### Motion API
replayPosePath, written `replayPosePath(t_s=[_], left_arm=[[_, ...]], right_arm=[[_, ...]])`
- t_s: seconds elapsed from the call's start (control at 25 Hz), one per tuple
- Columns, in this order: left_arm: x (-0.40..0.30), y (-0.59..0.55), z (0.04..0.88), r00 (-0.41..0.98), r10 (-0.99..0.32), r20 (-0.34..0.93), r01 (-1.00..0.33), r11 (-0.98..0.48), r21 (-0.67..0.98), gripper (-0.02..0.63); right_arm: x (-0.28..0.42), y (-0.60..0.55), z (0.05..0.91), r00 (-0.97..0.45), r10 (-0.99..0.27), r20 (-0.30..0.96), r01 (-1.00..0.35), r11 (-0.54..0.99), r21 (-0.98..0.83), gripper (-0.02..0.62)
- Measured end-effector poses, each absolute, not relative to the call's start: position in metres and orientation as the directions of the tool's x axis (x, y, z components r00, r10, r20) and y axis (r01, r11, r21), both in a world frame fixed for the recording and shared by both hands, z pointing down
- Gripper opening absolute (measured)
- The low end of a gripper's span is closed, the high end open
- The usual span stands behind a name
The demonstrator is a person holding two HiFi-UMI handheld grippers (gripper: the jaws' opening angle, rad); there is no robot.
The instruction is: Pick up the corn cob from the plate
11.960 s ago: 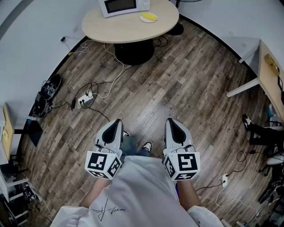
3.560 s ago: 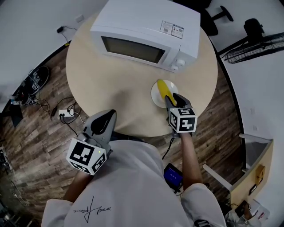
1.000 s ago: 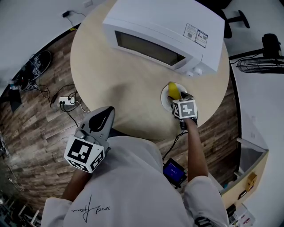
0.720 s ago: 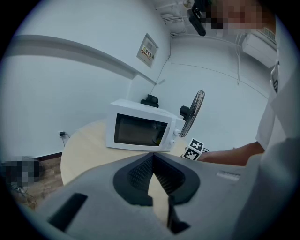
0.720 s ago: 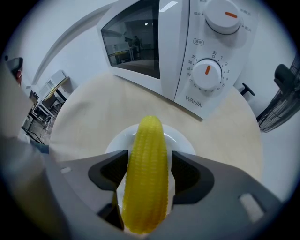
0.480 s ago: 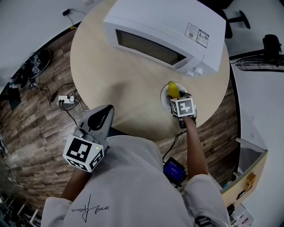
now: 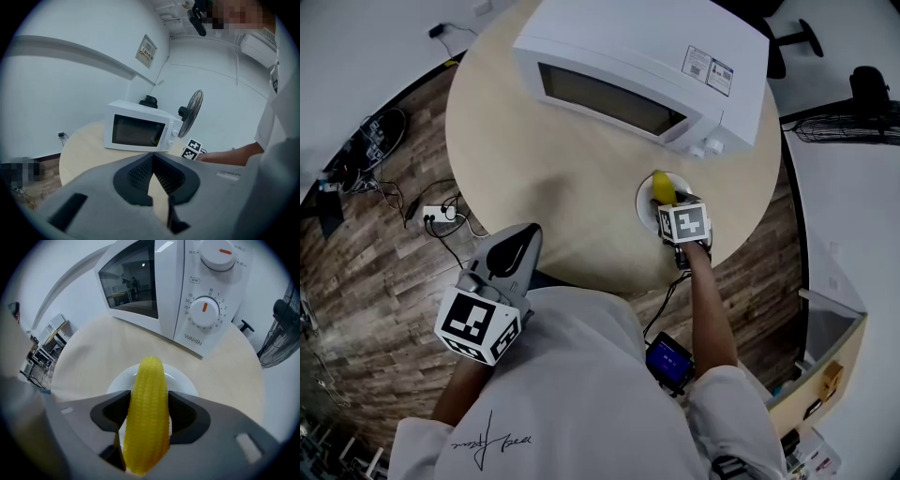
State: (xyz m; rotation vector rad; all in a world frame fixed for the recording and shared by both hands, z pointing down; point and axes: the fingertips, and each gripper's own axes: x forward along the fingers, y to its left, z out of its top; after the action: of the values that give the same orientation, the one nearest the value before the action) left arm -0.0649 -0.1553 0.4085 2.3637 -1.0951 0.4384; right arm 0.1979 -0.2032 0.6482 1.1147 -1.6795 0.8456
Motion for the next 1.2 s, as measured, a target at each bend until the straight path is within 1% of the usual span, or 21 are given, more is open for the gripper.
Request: replayPosePath(t_s=[0.32,0.68,1.2], left_arm=[[-0.063,-0.150,0.406,0.629,-0.621,0.467,-0.774,-0.560,0.296,-0.008],[-0.059,-0.145,0.404,0.646,-0.616,0.451,-0.760,-0.572,0.307,-0.008],[-0.061,-0.137,0.401,0.660,-0.610,0.439,-0.748,-0.587,0.309,-0.008]], right_arm=[[0.203,-0.199,0.646,-0.190,-0.311,0.931,-0.948,0.304,-0.092,0.265],[0.204,-0.194,0.642,-0.165,-0.322,0.932,-0.952,0.300,-0.065,0.264],[0.204,-0.187,0.635,-0.165,-0.355,0.920,-0.966,0.249,-0.077,0.261]])
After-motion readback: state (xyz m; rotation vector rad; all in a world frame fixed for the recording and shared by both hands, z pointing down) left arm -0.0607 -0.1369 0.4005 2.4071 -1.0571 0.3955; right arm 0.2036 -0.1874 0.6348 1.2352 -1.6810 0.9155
